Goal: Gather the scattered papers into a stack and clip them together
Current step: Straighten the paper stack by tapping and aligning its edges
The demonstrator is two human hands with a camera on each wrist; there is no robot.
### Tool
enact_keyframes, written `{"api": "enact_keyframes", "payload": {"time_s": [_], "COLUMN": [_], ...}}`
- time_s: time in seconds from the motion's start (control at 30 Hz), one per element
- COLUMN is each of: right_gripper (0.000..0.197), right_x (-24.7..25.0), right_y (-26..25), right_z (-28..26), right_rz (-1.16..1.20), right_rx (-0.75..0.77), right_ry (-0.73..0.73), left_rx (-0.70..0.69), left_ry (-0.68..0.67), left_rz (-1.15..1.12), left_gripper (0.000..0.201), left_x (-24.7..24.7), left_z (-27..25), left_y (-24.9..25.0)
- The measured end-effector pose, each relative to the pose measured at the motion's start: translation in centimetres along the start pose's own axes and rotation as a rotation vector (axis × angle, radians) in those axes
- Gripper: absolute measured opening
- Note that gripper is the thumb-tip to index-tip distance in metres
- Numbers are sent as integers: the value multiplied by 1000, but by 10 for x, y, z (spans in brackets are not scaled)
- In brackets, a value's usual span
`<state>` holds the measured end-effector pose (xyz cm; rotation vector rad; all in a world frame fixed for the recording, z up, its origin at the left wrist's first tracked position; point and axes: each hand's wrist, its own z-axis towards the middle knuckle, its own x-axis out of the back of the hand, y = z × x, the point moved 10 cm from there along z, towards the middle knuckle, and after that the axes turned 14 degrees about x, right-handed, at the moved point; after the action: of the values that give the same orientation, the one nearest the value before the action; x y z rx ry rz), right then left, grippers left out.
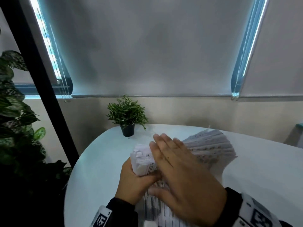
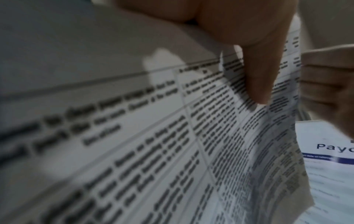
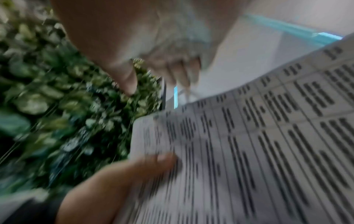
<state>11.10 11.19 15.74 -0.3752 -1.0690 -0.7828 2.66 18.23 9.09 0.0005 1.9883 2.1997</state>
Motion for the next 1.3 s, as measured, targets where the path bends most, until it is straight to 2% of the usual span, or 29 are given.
{"api": "enact_keyframes", "payload": {"time_s": [0.03,0.07,0.13,0.23,0.27,0.37,0.43,0.5,0.57,0.6,0.63,0.67,0.7,0.73,0.8,0.87,0.97,1.03,1.1,1.2,1.3], "right_gripper": [74,74,72,76,78,92,107,127,141,133,106,74,53,47,52,55,70,88,95,92,78], "right_x": [-5,-2,7,-15,-14,21,35,26,-10,-27,-37,-39,-32,-22,-7,3,0,-12,-25,-32,-30], "right_y": [0,4,10,3,6,47,88,119,123,118,116,114,113,114,115,113,109,114,121,129,131], "right_z": [-2,-5,-9,-10,-12,-32,-67,-106,-122,-121,-121,-121,-120,-121,-120,-117,-115,-120,-122,-123,-119], "right_rz": [36,74,48,-65,-56,32,86,379,930,1114,1178,1133,1062,995,921,850,841,903,980,1060,1114], "right_rx": [-12,-56,-118,-51,-69,-226,-396,-598,-668,-632,-584,-560,-556,-554,-522,-511,-505,-525,-537,-548,-524], "right_ry": [-18,35,99,-93,-80,136,254,400,563,590,600,623,689,789,904,935,886,860,828,836,853], "left_rx": [-4,-13,-28,-17,-10,-24,-13,2,-2,-3,-1,1,3,-4,-38,-87,-94,-58,-22,18,45], "left_ry": [-6,-11,-3,-13,-18,-14,1,-7,-9,-10,-9,-8,-5,-6,8,27,46,23,16,3,-55], "left_rz": [4,18,74,125,126,81,35,-3,-18,-14,-3,4,-3,-21,-33,-6,48,37,12,-9,51], "left_gripper": [37,42,35,36,33,34,33,48,65,66,64,54,42,33,36,50,62,69,83,93,82], "left_x": [-3,-6,-10,-14,-13,-7,1,5,6,5,3,2,1,0,-1,-1,4,6,7,8,5], "left_z": [-1,-2,-3,-7,-8,-10,-10,-11,-13,-12,-12,-12,-11,-11,-11,-13,-14,-11,-7,-1,5], "left_y": [2,3,6,5,4,4,1,-1,-3,-4,-4,-3,-1,3,13,21,14,2,-8,-15,-20]}}
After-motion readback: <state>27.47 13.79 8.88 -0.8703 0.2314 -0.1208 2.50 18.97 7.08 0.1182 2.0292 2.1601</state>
